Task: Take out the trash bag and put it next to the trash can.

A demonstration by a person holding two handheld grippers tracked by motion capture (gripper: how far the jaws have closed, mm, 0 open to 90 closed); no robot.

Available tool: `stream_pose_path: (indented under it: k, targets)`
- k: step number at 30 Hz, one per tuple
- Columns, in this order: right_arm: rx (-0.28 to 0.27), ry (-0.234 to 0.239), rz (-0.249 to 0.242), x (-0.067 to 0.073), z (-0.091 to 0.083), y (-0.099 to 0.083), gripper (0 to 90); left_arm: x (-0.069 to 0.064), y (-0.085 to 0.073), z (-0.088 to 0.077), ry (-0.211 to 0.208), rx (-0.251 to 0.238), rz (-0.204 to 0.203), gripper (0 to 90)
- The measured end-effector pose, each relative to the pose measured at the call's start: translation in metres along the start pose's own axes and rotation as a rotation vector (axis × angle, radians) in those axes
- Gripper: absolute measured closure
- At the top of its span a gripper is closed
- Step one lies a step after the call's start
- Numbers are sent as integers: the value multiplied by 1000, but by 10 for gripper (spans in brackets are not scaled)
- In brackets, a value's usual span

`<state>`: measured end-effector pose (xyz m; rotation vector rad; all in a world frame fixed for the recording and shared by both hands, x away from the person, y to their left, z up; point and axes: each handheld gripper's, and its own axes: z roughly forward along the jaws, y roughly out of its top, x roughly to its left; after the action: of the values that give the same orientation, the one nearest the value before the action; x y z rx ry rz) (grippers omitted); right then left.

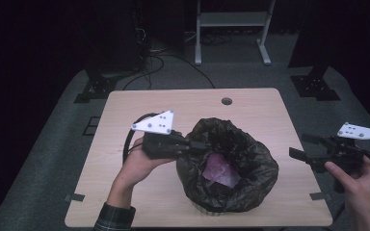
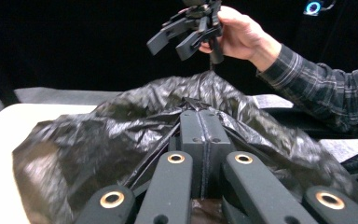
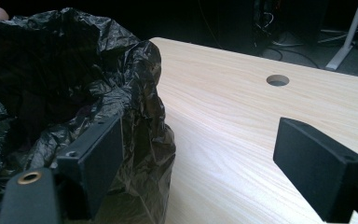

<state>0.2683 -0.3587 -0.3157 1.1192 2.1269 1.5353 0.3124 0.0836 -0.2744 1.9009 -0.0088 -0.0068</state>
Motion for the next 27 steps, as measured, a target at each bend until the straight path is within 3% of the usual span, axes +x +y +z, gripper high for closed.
stream_pose_path:
  k: [18,27]
  targets:
    - [-12,7,-1,0,-3,1,148,18,51,85,-69,76,28,898]
    - [-17,10,0,-1,-4,2,148,24,62,122,-72,131,31,898]
